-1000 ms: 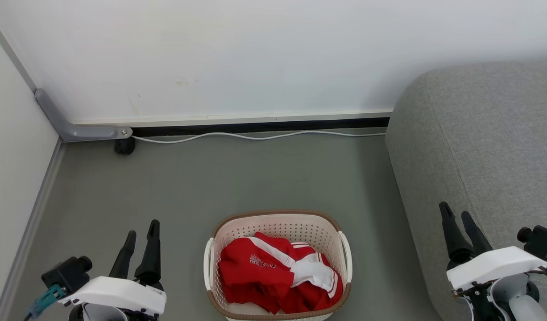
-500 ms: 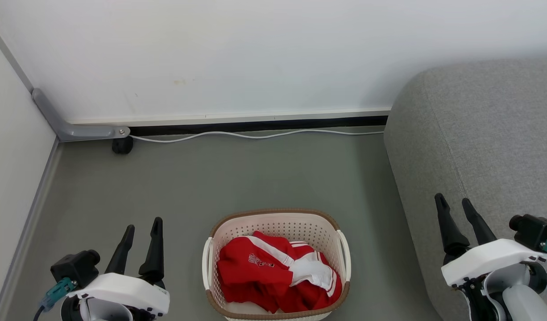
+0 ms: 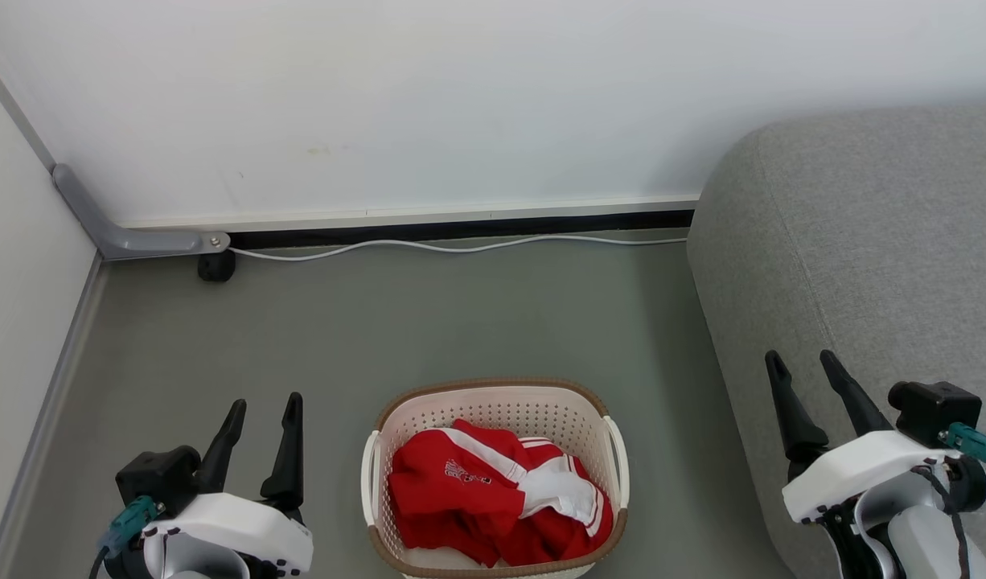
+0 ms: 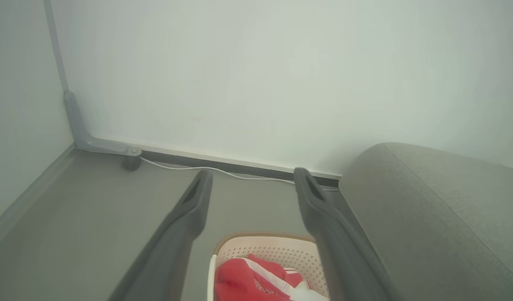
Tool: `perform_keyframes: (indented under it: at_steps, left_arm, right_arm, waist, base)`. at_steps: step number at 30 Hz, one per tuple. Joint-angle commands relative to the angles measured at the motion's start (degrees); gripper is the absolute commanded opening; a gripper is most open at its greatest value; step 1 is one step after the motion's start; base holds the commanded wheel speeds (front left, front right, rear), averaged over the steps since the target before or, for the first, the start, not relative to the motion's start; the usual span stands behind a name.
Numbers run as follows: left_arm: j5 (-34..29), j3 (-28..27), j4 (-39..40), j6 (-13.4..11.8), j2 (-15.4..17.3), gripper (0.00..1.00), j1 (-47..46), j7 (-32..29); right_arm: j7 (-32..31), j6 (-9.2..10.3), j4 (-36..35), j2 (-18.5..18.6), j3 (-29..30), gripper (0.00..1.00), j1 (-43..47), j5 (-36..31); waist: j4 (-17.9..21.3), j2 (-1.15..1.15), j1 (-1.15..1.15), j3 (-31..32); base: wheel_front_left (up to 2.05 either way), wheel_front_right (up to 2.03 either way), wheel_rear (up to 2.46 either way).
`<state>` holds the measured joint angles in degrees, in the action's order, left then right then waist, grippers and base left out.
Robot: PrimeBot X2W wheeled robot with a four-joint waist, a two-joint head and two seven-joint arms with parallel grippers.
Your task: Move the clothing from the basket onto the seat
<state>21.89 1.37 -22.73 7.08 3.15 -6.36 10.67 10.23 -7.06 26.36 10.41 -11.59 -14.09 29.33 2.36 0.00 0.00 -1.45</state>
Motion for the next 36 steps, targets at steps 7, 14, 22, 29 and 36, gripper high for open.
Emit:
perform_keyframes:
  at_steps: [7, 14, 22, 29, 36]
  left_arm:
    - [-5.9, -2.0, 0.02, 0.35, 0.88, 1.0, -3.57, 1.8]
    - [-10.88, -2.23, -0.72, 0.38, 0.77, 1.0, -4.01, 2.97]
    - [-15.44, -3.59, -1.19, 0.41, 0.45, 1.0, -4.63, 4.32]
    - [-14.48, -6.01, -1.88, 0.16, -0.07, 1.0, -4.92, 4.33]
    - [-13.35, -7.63, -2.55, -0.39, -0.23, 1.0, -4.91, 4.33]
  right_arm:
    - [2.24, -0.37, -0.09, 1.5, -2.12, 1.0, -3.43, -4.94]
    - [3.41, -0.4, 0.64, 1.96, -2.76, 1.0, -4.19, -9.1]
    - [4.76, -0.43, 1.36, 2.16, -2.43, 1.0, -5.19, -13.87]
    - [4.76, -0.43, 1.8, 0.71, 1.71, 1.0, -4.88, -14.56]
    - [4.76, -0.43, 1.49, -0.32, 3.82, 1.0, -4.79, -15.41]
  waist:
    - [0.22, 0.0, 0.0, 0.07]
    - [0.37, 0.0, 0.0, -0.04]
    - [0.51, 0.0, 0.0, -0.3]
    - [0.38, 0.0, 0.0, -0.5]
    - [0.44, 0.0, 0.0, -0.81]
  base:
    - [0.0, 0.0, 0.0]
    - [0.0, 0.0, 0.0]
    - [0.0, 0.0, 0.0]
    - [0.0, 0.0, 0.0]
    - [0.0, 0.0, 0.0]
